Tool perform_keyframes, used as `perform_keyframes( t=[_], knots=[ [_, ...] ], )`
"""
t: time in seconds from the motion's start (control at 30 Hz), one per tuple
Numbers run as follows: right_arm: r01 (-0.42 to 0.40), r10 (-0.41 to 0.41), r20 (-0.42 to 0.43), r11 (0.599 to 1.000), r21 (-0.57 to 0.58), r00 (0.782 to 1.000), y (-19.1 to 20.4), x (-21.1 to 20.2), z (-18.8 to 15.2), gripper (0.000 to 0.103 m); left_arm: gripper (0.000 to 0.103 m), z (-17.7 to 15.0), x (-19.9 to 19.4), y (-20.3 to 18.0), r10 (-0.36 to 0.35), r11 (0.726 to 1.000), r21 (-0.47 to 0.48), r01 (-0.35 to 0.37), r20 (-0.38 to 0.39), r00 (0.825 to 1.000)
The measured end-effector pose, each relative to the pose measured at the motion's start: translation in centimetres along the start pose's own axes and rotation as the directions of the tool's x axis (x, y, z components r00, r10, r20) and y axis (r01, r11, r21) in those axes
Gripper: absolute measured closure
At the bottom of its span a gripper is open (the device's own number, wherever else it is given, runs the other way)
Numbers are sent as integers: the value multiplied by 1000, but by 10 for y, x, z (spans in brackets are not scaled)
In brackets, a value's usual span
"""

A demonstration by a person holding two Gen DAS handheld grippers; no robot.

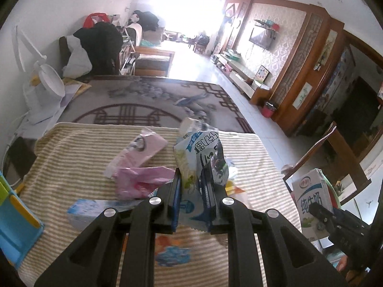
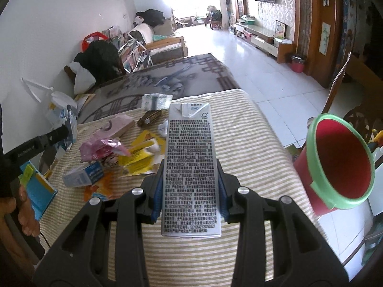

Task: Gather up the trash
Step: 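Drop the carton into the red bucket with the right gripper while the left drops a milk carton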

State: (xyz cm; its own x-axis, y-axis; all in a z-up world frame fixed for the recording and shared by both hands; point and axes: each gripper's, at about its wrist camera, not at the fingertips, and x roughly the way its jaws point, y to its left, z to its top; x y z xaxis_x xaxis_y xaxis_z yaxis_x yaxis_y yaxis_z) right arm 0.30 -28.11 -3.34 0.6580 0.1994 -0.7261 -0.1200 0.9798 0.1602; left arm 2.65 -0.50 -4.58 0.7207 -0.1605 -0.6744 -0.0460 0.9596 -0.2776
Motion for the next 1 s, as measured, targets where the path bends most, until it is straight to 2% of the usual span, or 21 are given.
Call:
perform_keyframes(
  t=[0.27,0.47,0.6,0.7,0.8,0.97,1.0],
  knots=[
    [19,-20,12,999,39,1000,-84,-8,14,67,89,-13,14,-80,-14,1000,22,14,-15,1000],
    [109,-110,-1,984,140,994,-175,-12,16,67,89,-26,30,-145,-49,997,52,52,-46,998],
    [183,-183,-19,963,198,983,-228,-13,14,67,89,-33,46,-192,-123,987,93,132,-103,987],
    [225,-225,-23,950,219,974,-256,-14,13,67,89,-37,59,-225,-186,969,134,207,-152,971],
    [254,-255,-29,936,242,966,-280,-17,10,67,89,-43,79,-269,-286,935,148,322,-223,932],
    [279,-279,-44,917,285,959,-315,-27,0,67,89,-52,108,-328,-366,885,177,430,-306,879],
    [284,-283,-47,914,290,958,-319,-28,-2,67,89,-55,116,-342,-380,874,179,453,-330,864]
  ],
)
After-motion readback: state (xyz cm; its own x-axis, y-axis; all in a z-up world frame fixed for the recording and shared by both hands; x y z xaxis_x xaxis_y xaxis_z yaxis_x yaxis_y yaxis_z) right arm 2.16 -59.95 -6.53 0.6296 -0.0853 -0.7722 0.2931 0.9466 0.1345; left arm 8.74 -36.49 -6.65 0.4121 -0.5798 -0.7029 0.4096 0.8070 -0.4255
